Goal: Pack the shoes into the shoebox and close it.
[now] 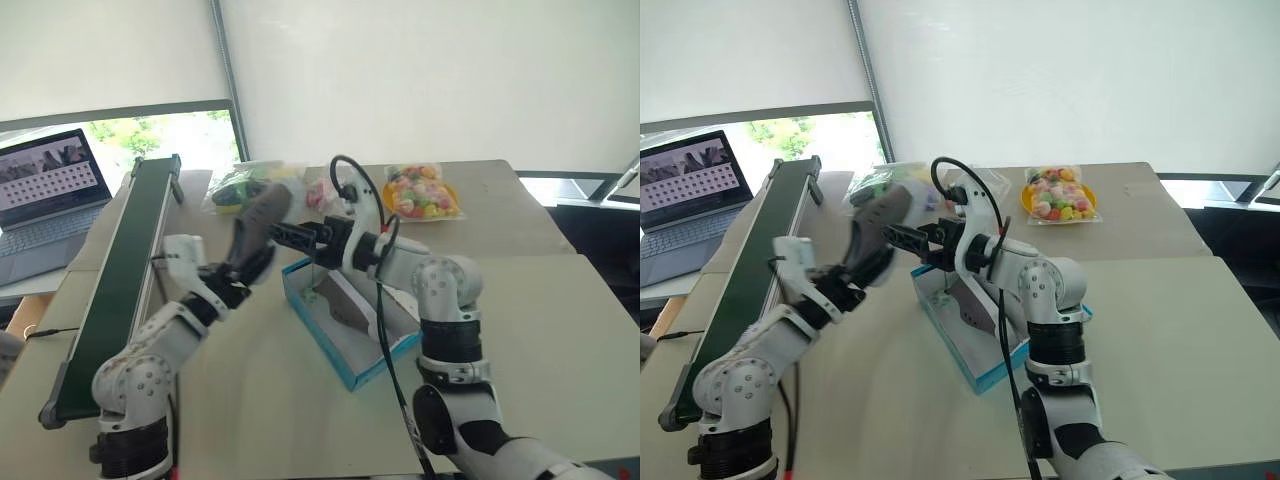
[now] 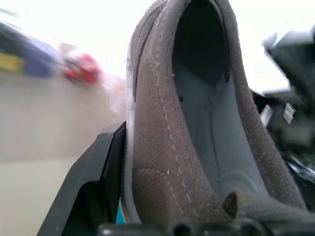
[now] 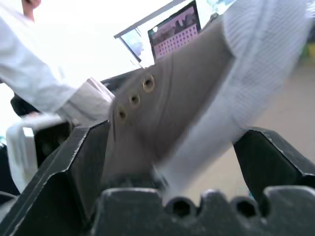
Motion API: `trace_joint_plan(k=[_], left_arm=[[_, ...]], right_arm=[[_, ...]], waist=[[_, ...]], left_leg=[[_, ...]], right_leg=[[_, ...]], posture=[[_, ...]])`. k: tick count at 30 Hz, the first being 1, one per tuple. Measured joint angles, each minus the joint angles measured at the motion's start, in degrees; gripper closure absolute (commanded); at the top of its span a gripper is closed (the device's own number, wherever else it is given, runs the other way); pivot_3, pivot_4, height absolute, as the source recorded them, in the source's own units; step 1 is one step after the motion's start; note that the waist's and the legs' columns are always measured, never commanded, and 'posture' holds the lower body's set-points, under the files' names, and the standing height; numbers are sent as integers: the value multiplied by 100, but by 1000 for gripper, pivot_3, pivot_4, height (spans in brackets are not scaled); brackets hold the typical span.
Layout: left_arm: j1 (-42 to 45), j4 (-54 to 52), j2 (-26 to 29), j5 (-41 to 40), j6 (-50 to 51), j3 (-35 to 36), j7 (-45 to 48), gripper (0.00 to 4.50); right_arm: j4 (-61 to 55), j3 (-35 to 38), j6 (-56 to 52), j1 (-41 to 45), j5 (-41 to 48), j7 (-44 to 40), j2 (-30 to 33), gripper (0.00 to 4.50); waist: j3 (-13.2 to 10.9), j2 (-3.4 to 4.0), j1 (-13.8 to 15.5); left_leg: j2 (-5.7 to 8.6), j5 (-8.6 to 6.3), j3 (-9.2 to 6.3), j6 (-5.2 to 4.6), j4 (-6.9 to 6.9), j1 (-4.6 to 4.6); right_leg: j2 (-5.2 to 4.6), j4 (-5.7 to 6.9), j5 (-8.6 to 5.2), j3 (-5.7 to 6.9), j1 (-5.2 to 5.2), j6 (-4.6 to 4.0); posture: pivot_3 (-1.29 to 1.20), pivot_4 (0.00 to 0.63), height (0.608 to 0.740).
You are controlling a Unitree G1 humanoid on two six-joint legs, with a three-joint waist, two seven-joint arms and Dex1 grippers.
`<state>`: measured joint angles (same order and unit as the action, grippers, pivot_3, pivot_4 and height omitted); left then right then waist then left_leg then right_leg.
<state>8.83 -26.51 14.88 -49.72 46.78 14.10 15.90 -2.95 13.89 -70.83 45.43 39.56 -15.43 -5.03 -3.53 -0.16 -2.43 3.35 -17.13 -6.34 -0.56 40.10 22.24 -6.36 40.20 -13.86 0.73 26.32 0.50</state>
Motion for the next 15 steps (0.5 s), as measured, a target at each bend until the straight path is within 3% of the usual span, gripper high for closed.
trace_joint_plan(k=[7,14,15], left_arm=[[24,-52,0,-69,5,-145,-157,1718],[86,-51,105,-162,4,-144,-238,1730],[113,-51,125,-193,1,-139,-246,1730]], right_arm=[[81,506,-221,132,454,730,-7,0],[2,454,-220,131,736,936,-6,1850],[-6,461,-220,130,784,984,-6,2348]], waist=[[1,13,-34],[1,13,-25],[1,13,-23]], left_leg=[[3,-15,10,-28,7,-3],[-7,-18,8,-34,6,-5],[-7,-16,7,-30,6,-5]], right_leg=[[12,-8,-3,0,-3,3],[33,-11,-4,2,-4,5],[36,-11,-3,1,-4,5]], posture=[[0,150,640],[0,150,640],[0,150,640]])
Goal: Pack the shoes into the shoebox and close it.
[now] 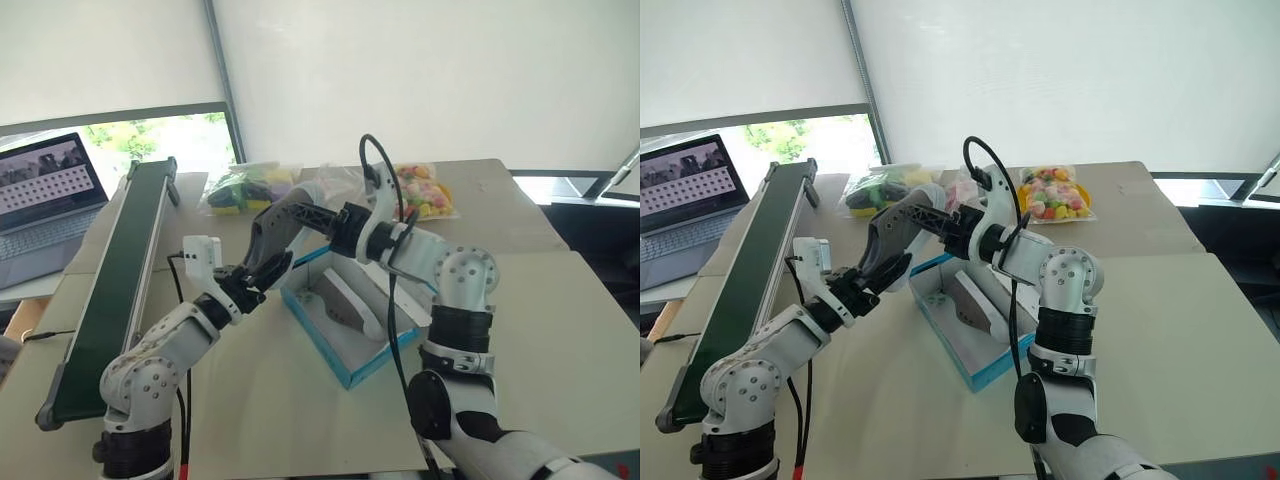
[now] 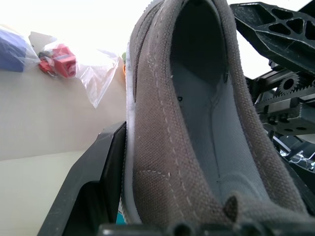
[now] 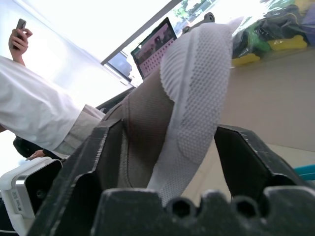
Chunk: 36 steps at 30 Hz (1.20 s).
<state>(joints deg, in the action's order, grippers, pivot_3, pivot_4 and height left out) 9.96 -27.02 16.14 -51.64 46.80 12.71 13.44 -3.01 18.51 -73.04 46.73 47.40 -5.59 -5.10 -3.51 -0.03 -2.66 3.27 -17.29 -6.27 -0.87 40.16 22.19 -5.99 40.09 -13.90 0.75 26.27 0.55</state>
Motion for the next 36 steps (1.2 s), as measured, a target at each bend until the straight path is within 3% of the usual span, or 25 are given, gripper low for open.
trace_joint_plan(k=[5,7,12,13,14,16,26,28,32,34,36], left_arm=[[66,0,38,-9,-16,-17,-33,1730],[77,-3,78,38,-42,-62,-29,1730],[116,-14,177,352,-206,-247,-12,1730],[121,-12,181,397,-236,-267,7,977],[122,-11,210,432,-258,-284,43,862],[121,2,357,574,-279,-385,116,45],[-333,72,487,752,-289,-411,328,17],[-488,73,610,866,-291,-480,480,17],[-806,72,1077,1003,-292,-564,927,17],[-836,75,1307,1118,-292,-736,1210,17],[-825,74,1355,1144,-295,-867,1377,17]], right_arm=[[-82,-2,-8,-1,152,186,0,3936],[-94,0,-15,-2,215,277,-1,4159],[-93,38,-11,-2,377,534,-5,4159],[-92,56,-7,-2,444,602,-6,4165],[-92,75,-2,-2,517,657,-7,4165],[-93,83,41,-2,690,754,-8,4165],[-260,142,749,273,1201,787,76,4165],[-252,157,844,651,1229,633,504,4165],[-244,-266,308,1184,1243,-228,1960,4165],[-248,-974,-345,1187,1187,-815,2903,4165],[-271,-1671,-689,1040,1047,-1295,3386,4165]], waist=[[0,1,-6],[0,1,-5],[1,1,3],[0,1,2],[0,1,1],[0,2,-2],[-8,14,-30],[-12,22,-27],[-13,24,16],[-12,24,11],[-12,23,3]], left_leg=[[0,1,1,2,1,-1],[1,1,1,2,1,0],[9,1,0,3,1,2],[10,1,1,3,0,3],[11,1,1,3,0,3],[11,0,1,0,0,2],[11,-10,2,-18,-1,3],[16,-19,1,-32,-2,1],[26,-39,-4,-68,-10,-11],[19,-54,1,-94,-9,-12],[7,-55,11,-97,-9,-1]], right_leg=[[-2,0,0,-2,0,0],[-3,1,0,-3,1,0],[-11,2,0,-4,1,0],[-13,2,0,-4,1,0],[-13,2,0,-4,2,0],[-13,2,0,-4,1,0],[-6,-1,-1,-2,8,1],[-3,0,-1,2,5,1],[1,-7,-3,14,-12,1],[-1,-23,-9,13,-19,-4],[-12,-69,-24,9,-30,2]], posture=[[0,150,640],[0,150,640],[0,150,640],[0,150,640],[0,150,640],[0,150,640],[0,150,640],[0,150,640],[0,150,640],[0,150,640],[0,150,640]])
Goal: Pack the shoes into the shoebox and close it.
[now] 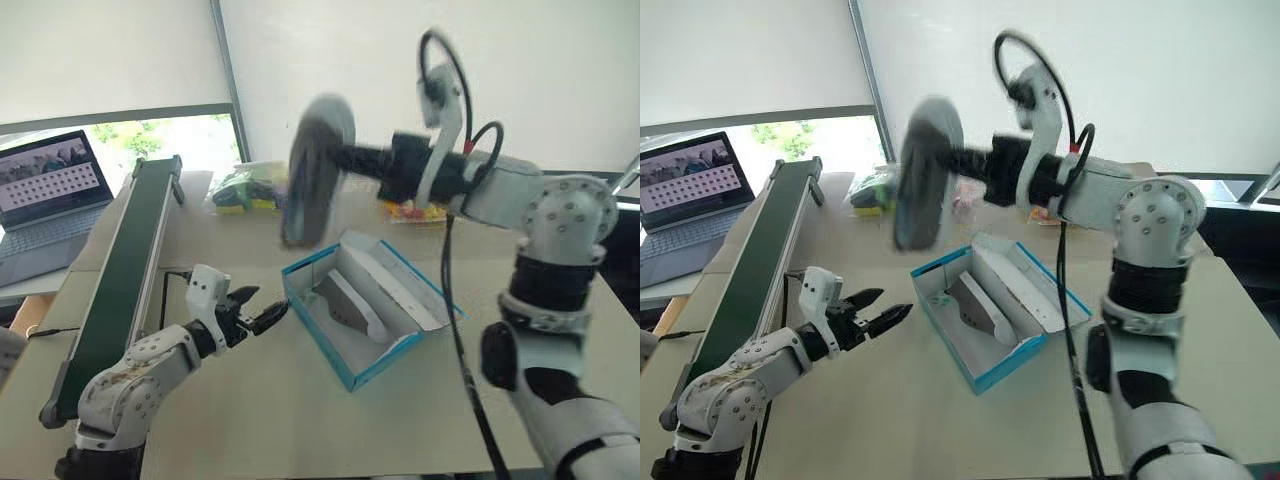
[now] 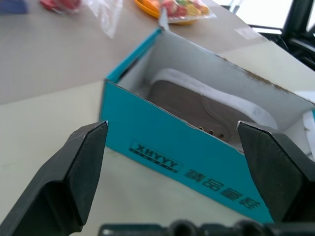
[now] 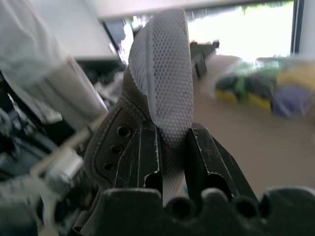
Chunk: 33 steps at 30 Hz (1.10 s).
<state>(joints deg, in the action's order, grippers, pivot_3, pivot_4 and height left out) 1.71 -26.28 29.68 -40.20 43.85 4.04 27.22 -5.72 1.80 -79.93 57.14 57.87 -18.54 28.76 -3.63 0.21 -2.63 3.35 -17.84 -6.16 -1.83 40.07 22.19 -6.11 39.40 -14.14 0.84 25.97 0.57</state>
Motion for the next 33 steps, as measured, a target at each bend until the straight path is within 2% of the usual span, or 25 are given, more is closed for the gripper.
trace_joint_plan(k=[4,10,15,20,24,27,28,30,33], left_arm=[[45,41,-76,186,-160,-145,116,17],[57,129,-393,311,-273,-209,91,17],[47,130,-475,406,-279,-215,91,17],[33,133,-559,438,-289,-215,78,17],[25,134,-616,466,-363,-211,40,17],[2,134,-616,491,-375,-171,20,17],[2,133,-616,491,-376,-168,14,0],[4,133,-622,490,-376,-169,11,0],[-8,130,-621,489,-376,-168,11,0]], right_arm=[[-271,-1506,-44,-346,-538,-1042,938,4165],[-382,-2822,727,-442,-1565,-2071,1312,4165],[-3,-3543,1227,-479,-2356,-2467,1004,4165],[821,-4428,2306,-504,-3504,-2820,511,4165],[1616,-4714,3016,-514,-4320,-2944,72,4165],[1948,-4564,3244,-630,-4619,-2964,-207,4165],[2018,-4424,3245,-695,-4689,-2896,-333,3228],[2009,-4169,3182,-866,-4730,-2720,-554,2586],[1711,-3778,2780,-1088,-4714,-2540,-710,1661]], waist=[[-1,0,-9],[-2,-3,39],[-3,-5,60],[0,-6,59],[9,-18,84],[22,-37,80],[25,-43,46],[22,-42,26],[14,-25,26]], left_leg=[[-17,2,20,3,0,15],[-18,13,15,21,-7,6],[-22,51,10,89,-21,4],[-19,59,7,103,-23,-13],[-8,54,-1,97,-26,-67],[-5,39,-1,73,-27,-102],[-7,30,-4,59,-28,-111],[-3,20,-9,42,-33,-109],[-10,27,-23,52,-32,-128]], right_leg=[[-34,-35,-8,-13,0,13],[-32,-61,-8,-8,-13,15],[-31,-78,-7,-10,-19,16],[-30,-75,-7,-9,-35,16],[-18,-80,-8,-2,-90,17],[-16,-83,-9,-5,-122,20],[-11,-96,-11,-3,-142,25],[-11,-130,-30,0,-173,59],[6,-117,-24,3,-149,49]], posture=[[0,150,640],[0,150,640],[0,150,640],[0,150,640],[0,150,640],[0,150,640],[0,150,640],[0,150,640],[0,150,640]])
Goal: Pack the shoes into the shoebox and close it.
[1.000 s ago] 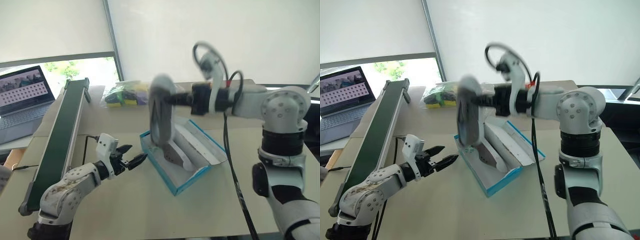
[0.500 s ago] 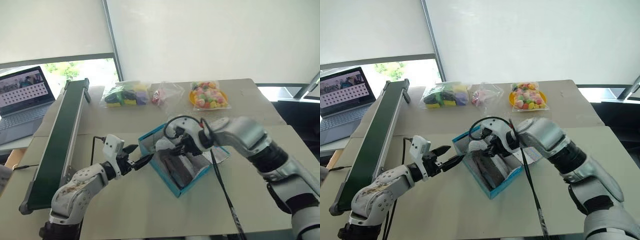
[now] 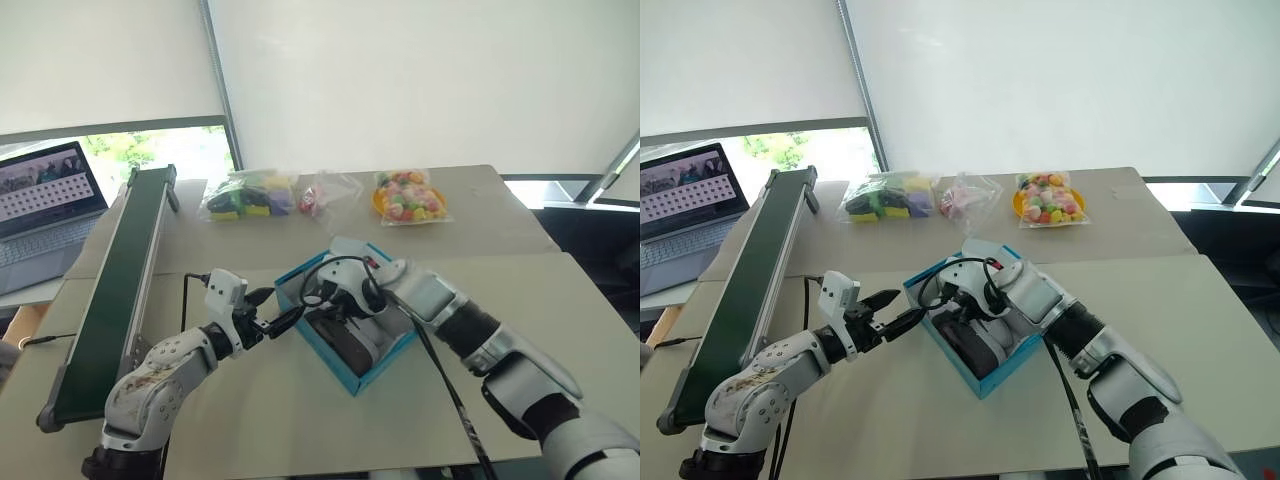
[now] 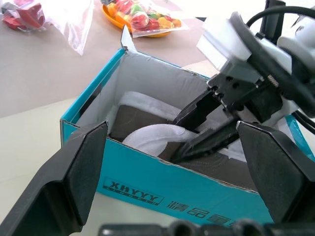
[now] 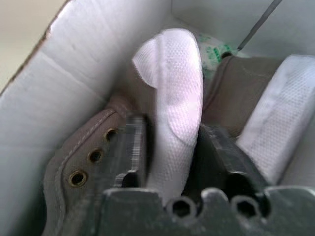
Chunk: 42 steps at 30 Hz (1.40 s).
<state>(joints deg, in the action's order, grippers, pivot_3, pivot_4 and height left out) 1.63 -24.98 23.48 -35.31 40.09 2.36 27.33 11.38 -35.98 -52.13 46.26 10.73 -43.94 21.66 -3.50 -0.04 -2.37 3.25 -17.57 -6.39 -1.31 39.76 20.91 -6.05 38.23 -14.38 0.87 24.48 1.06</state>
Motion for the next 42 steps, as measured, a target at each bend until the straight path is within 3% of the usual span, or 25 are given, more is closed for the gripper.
trace_joint_plan(k=[2,6,11,15,18,20,25,27,28,31,34,38,42], left_arm=[[-4,-1,1,-1,0,0,5,0],[-9,-1,23,-3,2,1,37,0],[147,75,110,-3,7,-6,159,0],[327,252,186,0,7,-39,287,0],[477,416,222,0,15,-58,379,0],[535,481,293,-2,22,-70,468,0],[727,663,388,-2,98,-138,661,0],[755,721,409,-1,137,-152,703,0],[790,743,413,-1,152,-170,745,0],[866,799,424,-2,188,-222,822,0],[942,849,476,1,243,-226,882,0],[1100,905,498,5,266,-258,964,0],[1122,895,514,-6,353,-252,957,0]], right_arm=[[-254,292,-360,-24,39,132,-29,882],[-1040,1606,-1554,52,556,368,-64,882],[-2302,3737,-3201,962,1685,326,-114,882],[-2878,5444,-3913,924,3251,213,84,882],[-3127,6421,-3983,-302,4423,555,361,1541],[-3471,6982,-3993,-1532,4874,852,511,2232],[-3929,8285,-3862,-3552,6277,1481,423,3918],[-3975,8440,-3709,-3909,6672,1645,405,4485],[-4079,8472,-3439,-4310,7058,1801,407,4485],[-4156,8466,-2983,-5054,7576,1947,404,4485],[-4367,8025,-2681,-5867,7456,1948,451,4485],[-4436,6792,-2438,-5636,6916,2655,399,4485],[-3834,6065,-2098,-4989,6606,3881,-208,4485]], waist=[[0,0,17],[-1,0,56],[1,2,75],[7,2,169],[9,-1,247],[12,4,289],[5,12,289],[-6,4,259],[-9,1,249],[-26,1,238],[-26,3,228],[-32,-3,119],[-31,4,161]], left_leg=[[-4,17,-11,31,0,20],[2,33,-8,58,6,82],[14,31,-4,55,8,122],[28,10,-7,19,9,118],[53,10,3,18,12,136],[57,10,14,19,15,140],[79,-2,41,-3,14,145],[86,-37,41,-65,16,116],[92,-45,40,-79,21,108],[73,-46,24,-82,10,60],[27,-48,23,-85,4,43],[-5,-47,29,-84,6,35],[-3,-27,24,-48,6,23]], right_leg=[[1,17,7,-6,28,-12],[-14,45,10,-15,95,-15],[-32,92,11,-16,158,-17],[-37,108,14,-12,153,-21],[-62,99,14,-21,153,-21],[-80,108,15,-26,150,-20],[-124,93,11,-26,114,-11],[-121,54,-16,-12,61,32],[-124,-4,-60,-8,16,106],[-91,-6,-59,-3,-29,92],[-36,-5,-58,-15,-40,74],[-9,-5,-47,-23,-34,39],[-4,1,-47,-21,-16,33]], posture=[[0,150,640],[0,150,640],[0,150,640],[0,150,640],[0,150,640],[0,150,640],[0,150,640],[0,150,640],[0,150,640],[0,150,640],[0,150,640],[0,150,640],[0,150,640]])
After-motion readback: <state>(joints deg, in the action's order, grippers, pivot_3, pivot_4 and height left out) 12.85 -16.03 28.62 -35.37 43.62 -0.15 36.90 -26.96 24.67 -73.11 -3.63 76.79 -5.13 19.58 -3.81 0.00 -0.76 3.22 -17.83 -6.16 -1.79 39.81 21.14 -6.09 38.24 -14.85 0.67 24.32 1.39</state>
